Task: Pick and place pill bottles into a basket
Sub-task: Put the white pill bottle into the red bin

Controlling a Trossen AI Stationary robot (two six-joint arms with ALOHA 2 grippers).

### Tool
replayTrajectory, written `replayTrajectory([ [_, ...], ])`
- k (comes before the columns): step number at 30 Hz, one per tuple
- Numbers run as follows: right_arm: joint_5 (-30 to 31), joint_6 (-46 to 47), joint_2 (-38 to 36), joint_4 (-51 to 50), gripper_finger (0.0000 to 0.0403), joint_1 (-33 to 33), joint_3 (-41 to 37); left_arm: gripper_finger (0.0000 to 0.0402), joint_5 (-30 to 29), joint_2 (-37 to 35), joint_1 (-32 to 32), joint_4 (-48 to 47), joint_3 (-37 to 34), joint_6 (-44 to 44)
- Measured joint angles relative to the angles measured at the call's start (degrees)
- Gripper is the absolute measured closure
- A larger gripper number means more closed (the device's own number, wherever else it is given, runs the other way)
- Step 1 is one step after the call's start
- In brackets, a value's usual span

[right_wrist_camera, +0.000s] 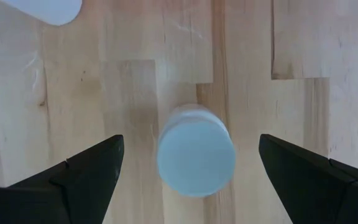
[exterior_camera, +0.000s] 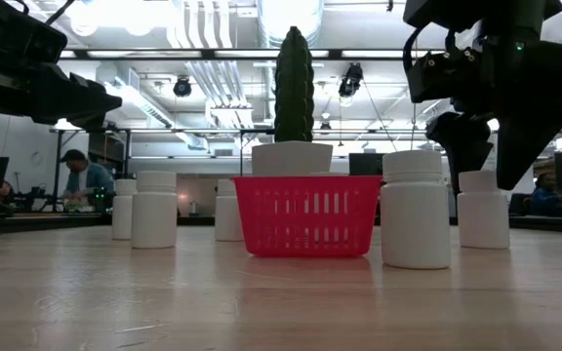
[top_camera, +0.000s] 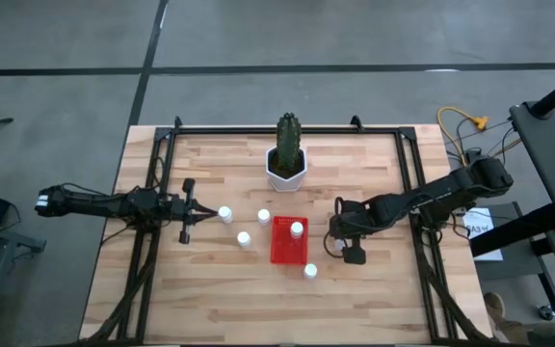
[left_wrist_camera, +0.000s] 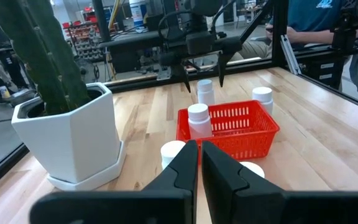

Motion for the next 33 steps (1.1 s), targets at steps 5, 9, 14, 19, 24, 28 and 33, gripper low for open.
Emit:
replayTrajectory([
  [5, 0.0, -0.6, 1.3, 0.4, 0.0039, 0.0, 0.0, 0.0398, 0.0, 0.1, 0.0, 0.0, 0.0, 0.0],
  [9, 0.0, -0.9, 1.9, 1.3, 0.0039, 0.0, 0.0, 0.0398, 0.0, 0.6, 0.0, -0.1, 0.0, 0.0],
  [14, 0.0, -1.3, 1.9, 1.2, 0.0043, 0.0, 0.0, 0.0398, 0.0, 1.1, 0.0, 0.0, 0.0, 0.0],
  [19, -0.1, -1.4, 1.9, 1.2, 0.0087, 0.0, 0.0, 0.0398, 0.0, 1.6, 0.0, 0.0, 0.0, 0.0],
  [24, -0.2, -3.0, 1.8, 1.0, 0.0159, 0.0, 0.0, 0.0398, 0.0, 1.7, 0.0, 0.0, 0.0, 0.0],
  [28, -0.1, -5.0, 1.8, 1.1, 0.0228, 0.0, 0.0, 0.0398, 0.0, 1.7, 0.0, 0.0, 0.0, 0.0],
  [33, -0.1, -6.4, 1.7, 1.2, 0.0256, 0.0, 0.1, 0.0398, 0.0, 1.7, 0.0, 0.2, 0.0, 0.0],
])
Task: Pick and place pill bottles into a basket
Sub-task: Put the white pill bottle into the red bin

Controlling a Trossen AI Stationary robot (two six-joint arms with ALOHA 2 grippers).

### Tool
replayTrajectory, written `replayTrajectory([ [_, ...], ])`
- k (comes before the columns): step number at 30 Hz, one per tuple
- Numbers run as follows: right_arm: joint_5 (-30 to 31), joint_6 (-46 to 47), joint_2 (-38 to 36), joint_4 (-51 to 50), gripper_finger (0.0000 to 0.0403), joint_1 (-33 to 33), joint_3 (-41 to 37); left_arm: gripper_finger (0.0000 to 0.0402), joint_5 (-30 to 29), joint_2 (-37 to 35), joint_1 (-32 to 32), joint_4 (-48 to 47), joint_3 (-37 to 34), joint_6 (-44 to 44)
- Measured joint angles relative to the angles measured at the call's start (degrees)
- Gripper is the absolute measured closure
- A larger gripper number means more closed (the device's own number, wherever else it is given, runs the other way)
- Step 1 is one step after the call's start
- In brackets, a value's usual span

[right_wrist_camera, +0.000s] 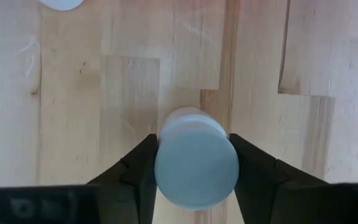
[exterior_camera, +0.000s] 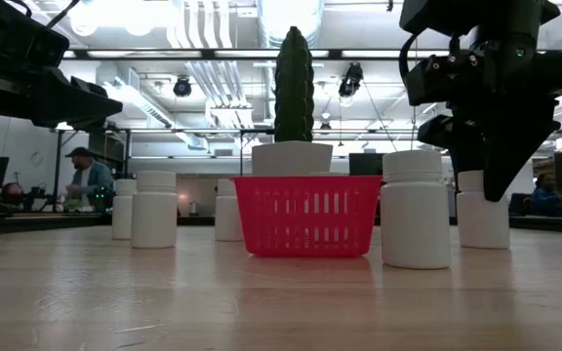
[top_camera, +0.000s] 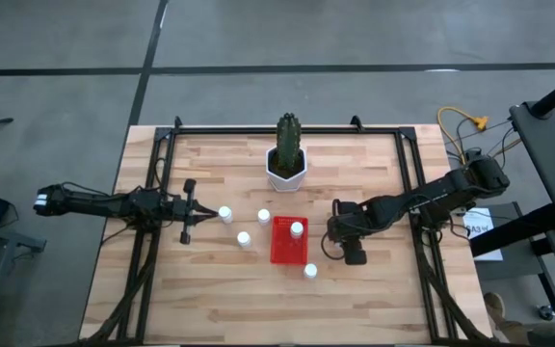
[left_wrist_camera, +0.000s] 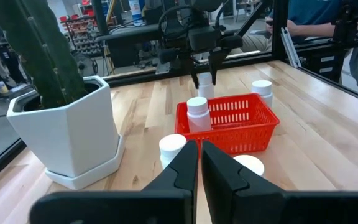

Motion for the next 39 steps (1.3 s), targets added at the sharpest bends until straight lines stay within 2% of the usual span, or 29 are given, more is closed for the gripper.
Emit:
replayTrajectory([
  [7, 0.0, 0.0, 0.0, -2.7, 0.0256, 0.0, 2.4, 0.0398, 0.0, 0.0, 0.0, 0.0, 0.0, 0.0],
  [17, 3.2, -4.4, -0.1, -15.5, 0.0256, -0.1, 17.1, 0.0398, 0.0, 0.0, 0.0, 0.0, 0.0, 0.0],
  [26, 3.4, -7.0, -0.2, -14.2, 0.0256, -0.2, 27.1, 0.0398, 0.0, 0.0, 0.0, 0.0, 0.0, 0.0],
  [34, 3.0, -9.2, -0.2, -6.6, 0.0256, -1.0, 28.2, 0.0398, 0.0, 0.0, 0.0, 0.0, 0.0, 0.0],
  [39, 3.0, -9.6, 0.2, -5.5, 0.0256, -3.0, 28.2, 0.0398, 0.0, 0.0, 0.0, 0.0, 0.0, 0.0],
])
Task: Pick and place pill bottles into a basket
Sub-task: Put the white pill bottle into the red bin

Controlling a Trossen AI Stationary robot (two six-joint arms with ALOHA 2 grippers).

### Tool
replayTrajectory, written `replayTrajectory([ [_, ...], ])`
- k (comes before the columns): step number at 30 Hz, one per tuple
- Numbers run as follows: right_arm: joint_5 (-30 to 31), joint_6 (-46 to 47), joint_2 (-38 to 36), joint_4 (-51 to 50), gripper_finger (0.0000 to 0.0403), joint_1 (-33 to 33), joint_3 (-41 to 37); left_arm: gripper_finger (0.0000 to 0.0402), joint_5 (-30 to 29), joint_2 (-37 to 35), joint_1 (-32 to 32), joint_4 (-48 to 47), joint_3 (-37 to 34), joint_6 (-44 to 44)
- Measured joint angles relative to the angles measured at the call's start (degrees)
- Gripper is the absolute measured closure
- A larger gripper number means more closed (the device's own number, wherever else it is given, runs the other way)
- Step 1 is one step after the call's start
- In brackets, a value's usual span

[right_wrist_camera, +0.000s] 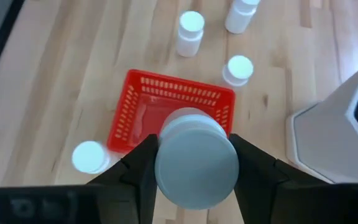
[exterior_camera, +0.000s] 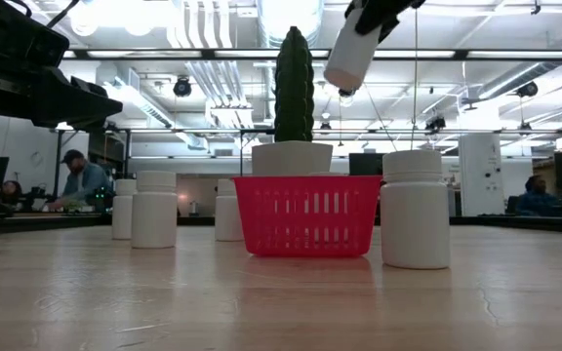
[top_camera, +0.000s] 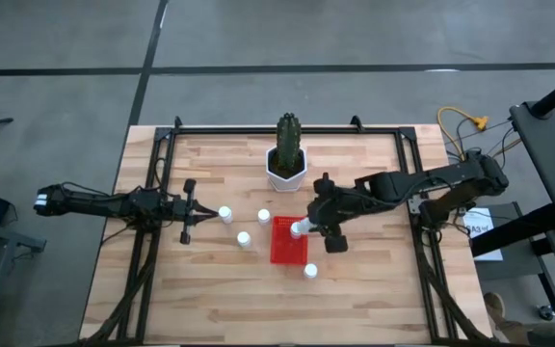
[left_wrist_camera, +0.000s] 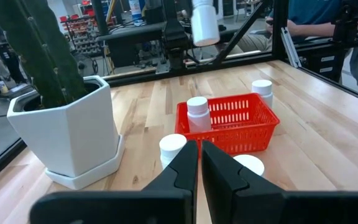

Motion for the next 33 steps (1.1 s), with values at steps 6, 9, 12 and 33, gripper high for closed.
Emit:
replayTrajectory([
  [6, -0.5, -0.5, 2.9, 0.1, 0.0256, -1.0, 0.6, 0.0398, 0.0, 0.0, 0.0, 0.0, 0.0, 0.0],
  [9, -3.2, -0.5, 4.6, 0.2, 0.0256, -1.0, 1.2, 0.0398, 0.0, -0.1, 0.0, 0.0, 0.0, 0.0],
  [12, -5.8, -0.5, 6.6, 0.4, 0.0256, -0.9, 2.0, 0.0398, 0.0, 0.0, 0.0, -0.1, 0.0, 0.0],
  [33, -10.6, -2.2, 18.7, -0.3, 0.0256, -0.9, 6.3, 0.0398, 0.0, 0.2, 0.0, -0.2, 0.0, 0.0],
])
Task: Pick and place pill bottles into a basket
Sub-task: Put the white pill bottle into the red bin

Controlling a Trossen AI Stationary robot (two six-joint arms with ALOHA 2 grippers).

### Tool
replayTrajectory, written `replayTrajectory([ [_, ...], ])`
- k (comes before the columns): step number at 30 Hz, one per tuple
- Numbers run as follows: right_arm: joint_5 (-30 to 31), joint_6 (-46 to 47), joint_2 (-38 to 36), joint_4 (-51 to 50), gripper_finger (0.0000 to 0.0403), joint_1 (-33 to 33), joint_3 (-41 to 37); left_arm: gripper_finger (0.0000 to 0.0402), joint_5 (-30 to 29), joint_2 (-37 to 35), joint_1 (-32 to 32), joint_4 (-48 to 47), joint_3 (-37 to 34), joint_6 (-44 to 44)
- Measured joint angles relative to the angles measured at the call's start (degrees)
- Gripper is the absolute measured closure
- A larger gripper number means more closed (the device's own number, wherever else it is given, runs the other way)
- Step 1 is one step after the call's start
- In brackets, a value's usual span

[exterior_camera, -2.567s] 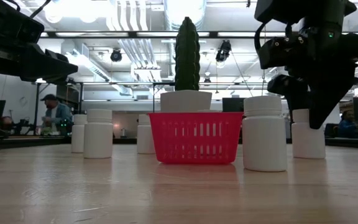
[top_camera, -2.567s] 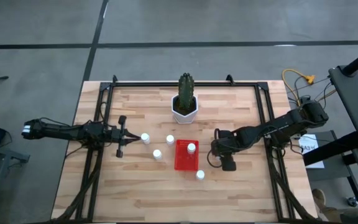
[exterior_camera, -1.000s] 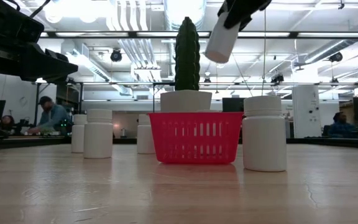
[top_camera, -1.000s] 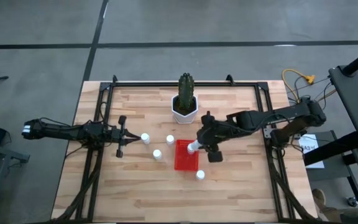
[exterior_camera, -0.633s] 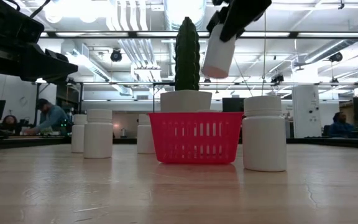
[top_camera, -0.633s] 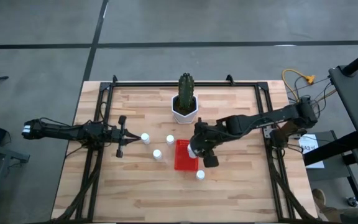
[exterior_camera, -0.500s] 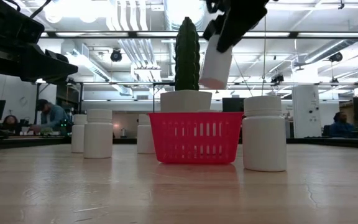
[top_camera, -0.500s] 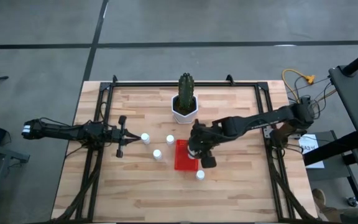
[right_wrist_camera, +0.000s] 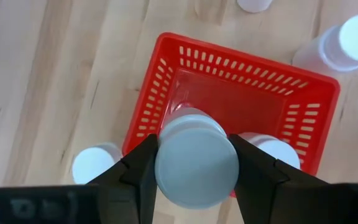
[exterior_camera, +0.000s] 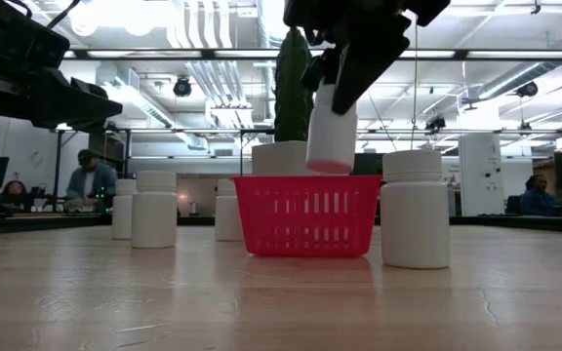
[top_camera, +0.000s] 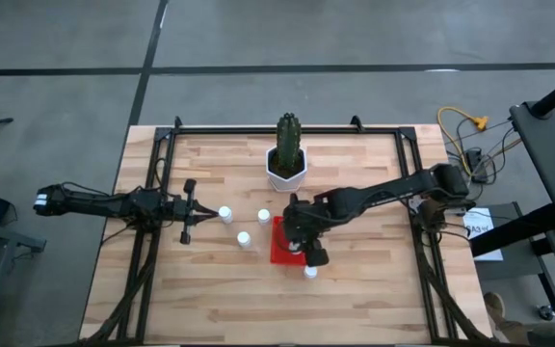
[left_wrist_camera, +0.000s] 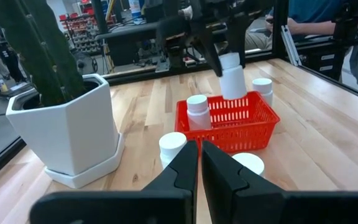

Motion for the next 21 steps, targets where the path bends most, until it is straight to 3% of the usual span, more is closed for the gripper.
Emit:
replayTrajectory([
  [21, 2.9, -2.1, 0.6, -0.5, 0.0256, 0.7, -0.2, 0.0398, 0.0, 0.8, 0.0, 0.0, 0.0, 0.0],
])
